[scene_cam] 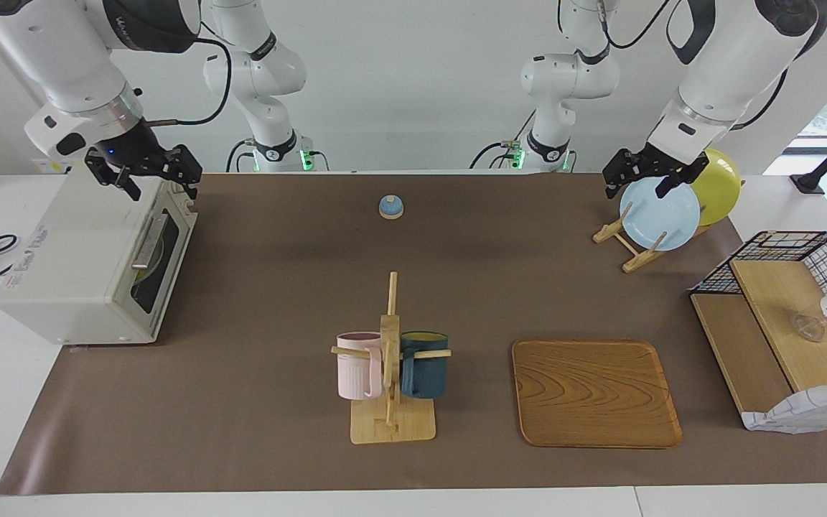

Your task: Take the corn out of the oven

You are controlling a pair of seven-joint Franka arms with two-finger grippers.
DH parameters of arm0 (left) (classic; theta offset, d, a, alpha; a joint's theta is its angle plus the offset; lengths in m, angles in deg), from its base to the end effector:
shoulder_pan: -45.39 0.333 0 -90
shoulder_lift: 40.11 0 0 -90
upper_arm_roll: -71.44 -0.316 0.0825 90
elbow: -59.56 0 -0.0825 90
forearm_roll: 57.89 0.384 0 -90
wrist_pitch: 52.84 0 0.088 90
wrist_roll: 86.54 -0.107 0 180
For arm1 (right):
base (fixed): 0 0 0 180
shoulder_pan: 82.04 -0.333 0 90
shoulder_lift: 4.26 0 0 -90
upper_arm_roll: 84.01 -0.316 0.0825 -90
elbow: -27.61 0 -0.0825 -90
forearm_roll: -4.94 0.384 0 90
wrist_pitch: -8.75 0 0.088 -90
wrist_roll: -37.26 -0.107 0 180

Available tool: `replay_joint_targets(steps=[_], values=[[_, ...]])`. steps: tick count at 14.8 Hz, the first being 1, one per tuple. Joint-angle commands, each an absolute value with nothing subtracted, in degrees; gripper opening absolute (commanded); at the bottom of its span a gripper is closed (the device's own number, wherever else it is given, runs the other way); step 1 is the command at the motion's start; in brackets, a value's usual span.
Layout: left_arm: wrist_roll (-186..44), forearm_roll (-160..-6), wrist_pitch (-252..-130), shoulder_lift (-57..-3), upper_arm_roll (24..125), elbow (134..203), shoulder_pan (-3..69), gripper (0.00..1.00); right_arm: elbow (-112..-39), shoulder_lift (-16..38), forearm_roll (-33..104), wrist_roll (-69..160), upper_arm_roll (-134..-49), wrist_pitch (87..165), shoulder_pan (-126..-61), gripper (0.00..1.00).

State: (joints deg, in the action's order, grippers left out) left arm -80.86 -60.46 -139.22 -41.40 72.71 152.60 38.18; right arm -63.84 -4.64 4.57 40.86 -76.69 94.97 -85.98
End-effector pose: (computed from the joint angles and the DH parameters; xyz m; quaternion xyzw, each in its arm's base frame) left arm 0.5327 -0.0846 0.6069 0.9983 -0.0248 -0.0492 0.0162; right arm 0.5435 -0.0331 0.6108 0.9991 0.0019 -0.0424 0.0002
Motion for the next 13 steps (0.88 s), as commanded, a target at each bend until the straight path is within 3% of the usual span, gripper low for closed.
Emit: replay_joint_targets(steps=[1, 2, 5, 6, 9, 13], values=[[-81.4, -59.6, -139.2, -42.6, 72.9, 153.6, 38.6, 1.00, -66.2, -6.7, 4.6, 40.8, -77.2, 94.2, -86.2, 1.00], [-81.5, -59.6, -139.2, -42.6, 72.9, 153.6, 38.6, 1.00, -66.3, -6.8, 4.7, 41.0, -77.2, 94.4, -86.1, 1.00], [-81.4, -59.4, -139.3, -42.6, 72.9, 153.6, 38.6, 1.00, -73.1, -9.7, 4.3, 42.0, -77.2, 97.9, -86.2, 0.06], [-81.4, -59.4, -139.3, -42.6, 72.9, 153.6, 38.7, 1.00, -77.4, -11.5, 4.1, 42.4, -77.2, 100.9, -86.2, 0.00], [-81.4, -59.4, -139.3, -42.6, 72.9, 153.6, 39.1, 1.00, -81.0, -13.0, 2.1, 42.1, -77.1, 102.3, -85.3, 0.00], [-81.4, -59.4, -139.4, -42.6, 72.9, 153.6, 39.2, 1.00, -89.1, -16.4, -0.3, 36.5, -77.1, 110.3, -83.5, 0.00]])
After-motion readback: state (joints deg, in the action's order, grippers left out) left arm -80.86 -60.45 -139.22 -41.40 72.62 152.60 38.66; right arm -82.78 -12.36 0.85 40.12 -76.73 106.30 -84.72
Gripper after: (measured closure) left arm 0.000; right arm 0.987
